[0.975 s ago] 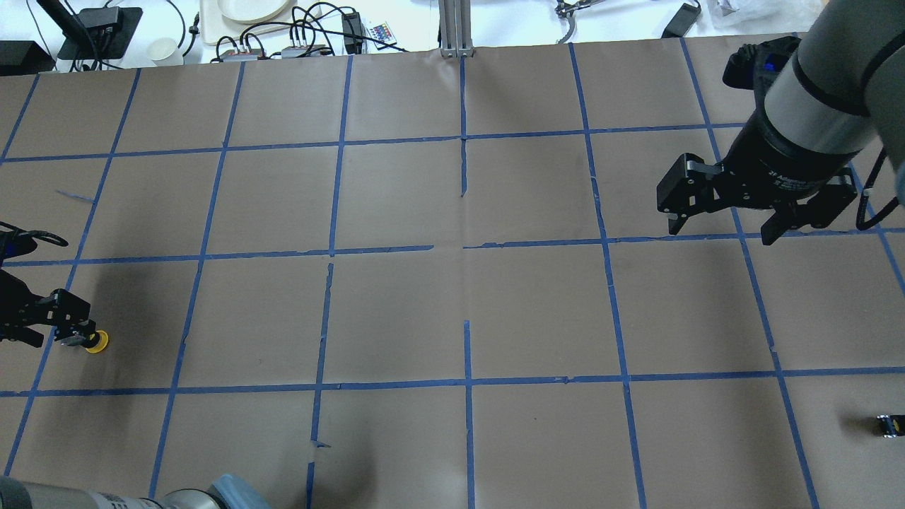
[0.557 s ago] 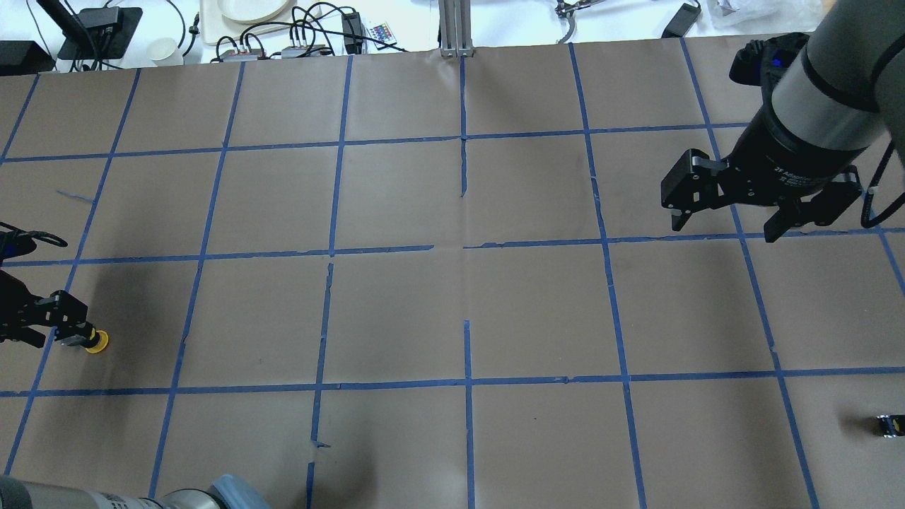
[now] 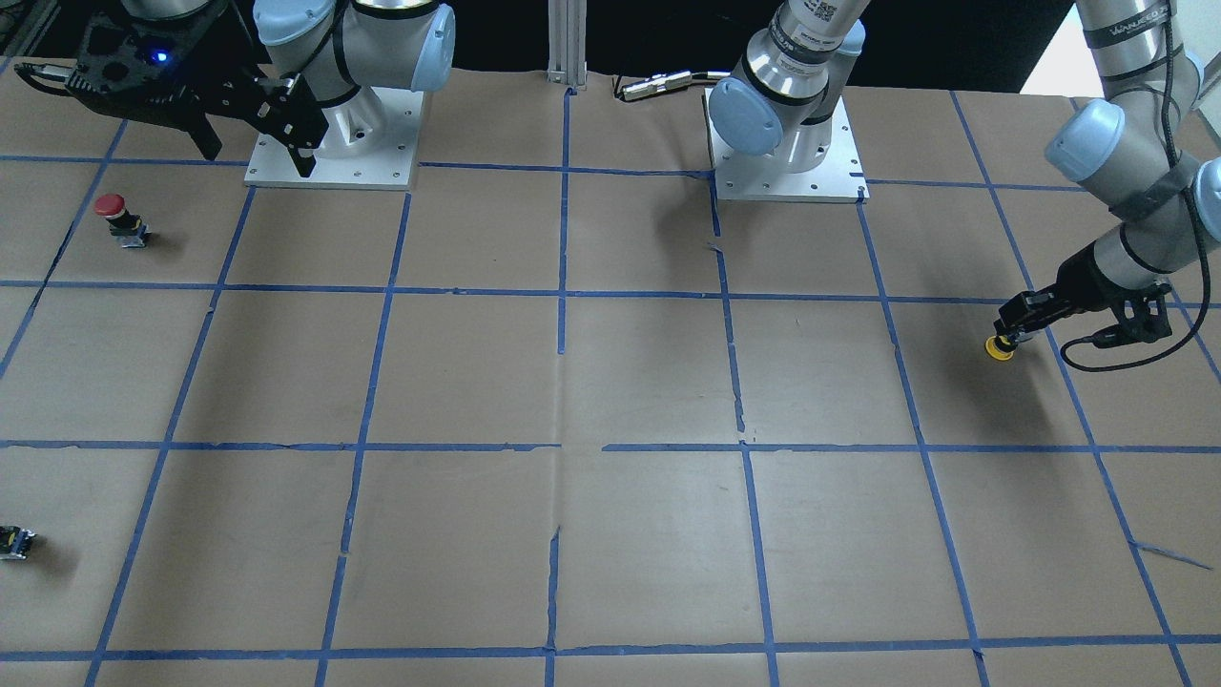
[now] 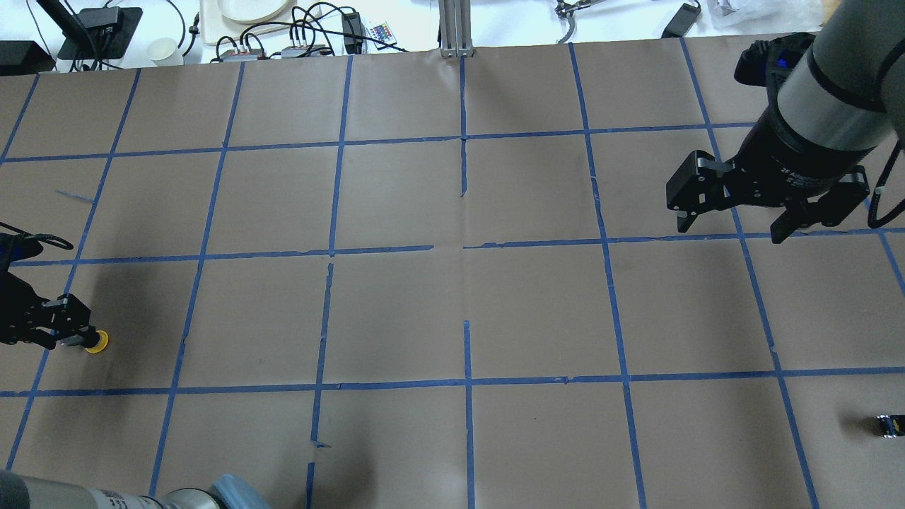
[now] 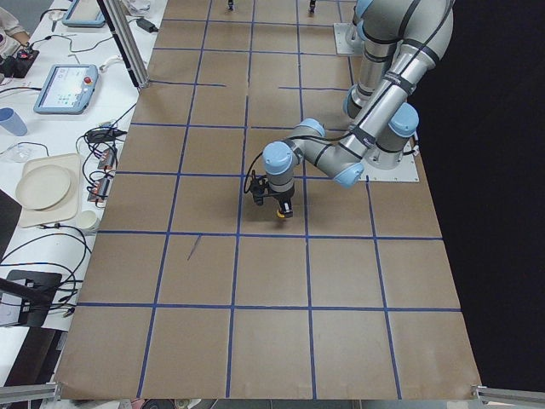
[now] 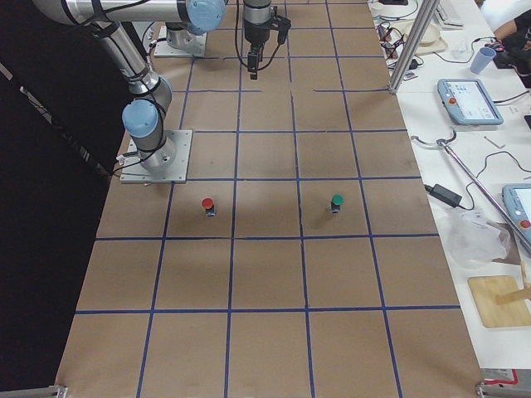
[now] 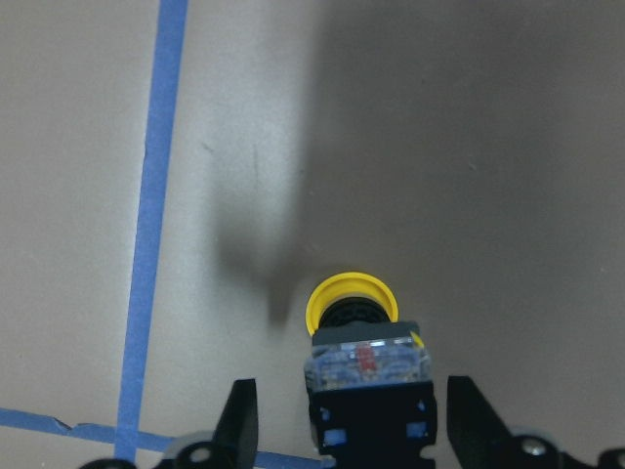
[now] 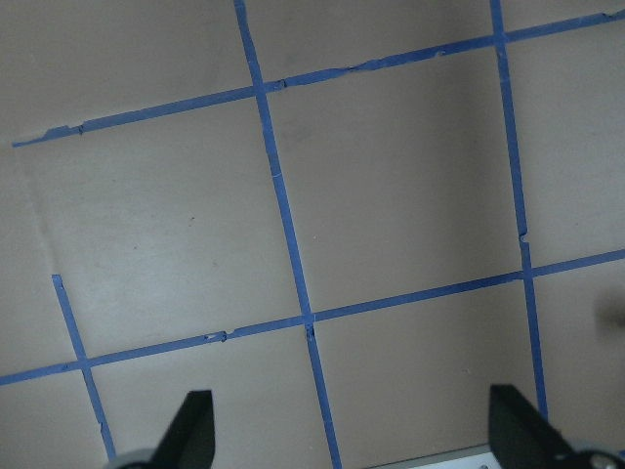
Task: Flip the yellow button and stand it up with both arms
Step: 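Lift the yellow button with the left gripper and carry it toward the table center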
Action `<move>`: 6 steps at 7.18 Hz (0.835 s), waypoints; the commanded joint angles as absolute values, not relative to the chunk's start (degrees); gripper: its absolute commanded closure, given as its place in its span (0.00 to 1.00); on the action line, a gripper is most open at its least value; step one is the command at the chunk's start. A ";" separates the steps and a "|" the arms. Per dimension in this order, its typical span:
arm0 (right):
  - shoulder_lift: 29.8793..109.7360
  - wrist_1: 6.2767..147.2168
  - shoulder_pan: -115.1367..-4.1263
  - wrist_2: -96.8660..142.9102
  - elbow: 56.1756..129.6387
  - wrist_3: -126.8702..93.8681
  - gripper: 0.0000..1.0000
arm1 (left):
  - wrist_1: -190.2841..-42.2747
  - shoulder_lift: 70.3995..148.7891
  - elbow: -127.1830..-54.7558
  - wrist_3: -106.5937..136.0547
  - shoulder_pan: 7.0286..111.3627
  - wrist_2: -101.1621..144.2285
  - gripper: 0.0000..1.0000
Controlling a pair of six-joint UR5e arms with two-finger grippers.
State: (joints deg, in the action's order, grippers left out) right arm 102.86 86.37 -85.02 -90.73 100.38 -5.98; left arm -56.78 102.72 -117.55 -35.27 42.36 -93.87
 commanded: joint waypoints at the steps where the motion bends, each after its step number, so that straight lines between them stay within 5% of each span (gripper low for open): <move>1: 102.83 86.57 -84.99 -90.62 100.46 -5.98 0.00 | -56.52 102.75 -117.34 -34.89 42.71 -93.78 0.62; 6: 103.53 85.43 -84.90 -90.62 100.55 -5.80 0.00 | -64.28 100.82 -115.23 -37.43 47.18 -87.21 0.69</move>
State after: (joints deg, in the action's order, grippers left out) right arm 103.14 85.57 -84.91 -90.62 100.49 -6.01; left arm -59.23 101.39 -115.61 -36.11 45.52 -90.03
